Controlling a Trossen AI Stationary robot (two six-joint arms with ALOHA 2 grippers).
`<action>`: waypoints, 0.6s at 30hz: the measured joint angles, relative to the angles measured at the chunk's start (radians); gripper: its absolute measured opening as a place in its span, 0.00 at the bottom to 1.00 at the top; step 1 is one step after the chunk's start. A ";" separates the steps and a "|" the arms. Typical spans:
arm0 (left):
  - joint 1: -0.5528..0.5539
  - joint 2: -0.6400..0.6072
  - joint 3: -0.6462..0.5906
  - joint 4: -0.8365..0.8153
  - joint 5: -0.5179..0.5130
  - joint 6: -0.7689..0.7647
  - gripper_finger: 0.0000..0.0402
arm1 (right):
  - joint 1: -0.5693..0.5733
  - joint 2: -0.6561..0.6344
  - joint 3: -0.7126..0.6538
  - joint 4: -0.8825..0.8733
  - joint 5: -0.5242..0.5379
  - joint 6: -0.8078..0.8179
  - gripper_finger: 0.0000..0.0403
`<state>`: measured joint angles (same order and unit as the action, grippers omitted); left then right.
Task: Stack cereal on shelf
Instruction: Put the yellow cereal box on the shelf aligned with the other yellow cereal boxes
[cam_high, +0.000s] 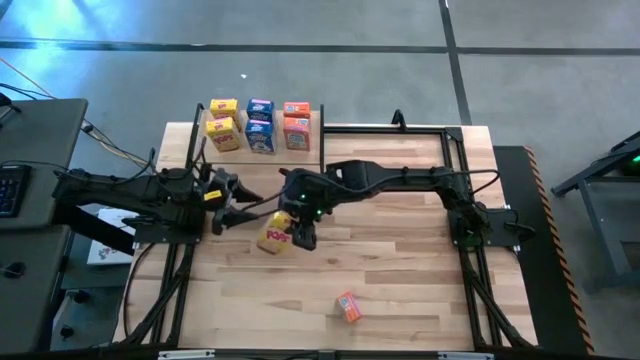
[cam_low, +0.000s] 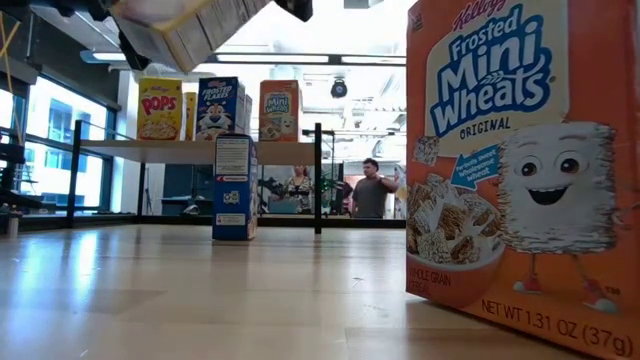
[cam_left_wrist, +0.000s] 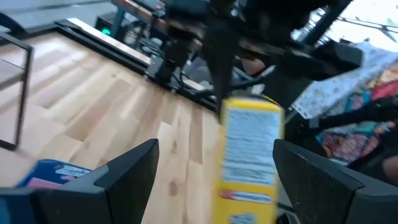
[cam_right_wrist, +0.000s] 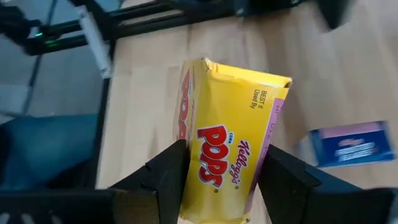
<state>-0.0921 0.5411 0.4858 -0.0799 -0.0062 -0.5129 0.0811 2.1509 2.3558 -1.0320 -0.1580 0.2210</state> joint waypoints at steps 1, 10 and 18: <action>0.000 0.000 0.000 -0.001 0.014 0.000 0.77 | -0.003 0.000 0.000 0.004 0.012 -0.005 0.43; 0.000 0.003 0.000 -0.015 0.048 0.026 0.77 | -0.030 0.000 0.000 0.039 0.044 -0.020 0.43; 0.000 0.033 0.000 -0.033 0.044 0.027 0.77 | -0.032 0.000 0.000 0.065 0.026 -0.023 0.43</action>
<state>-0.0921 0.5740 0.4858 -0.1133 0.0382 -0.4862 0.0490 2.1509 2.3558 -0.9668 -0.1322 0.1981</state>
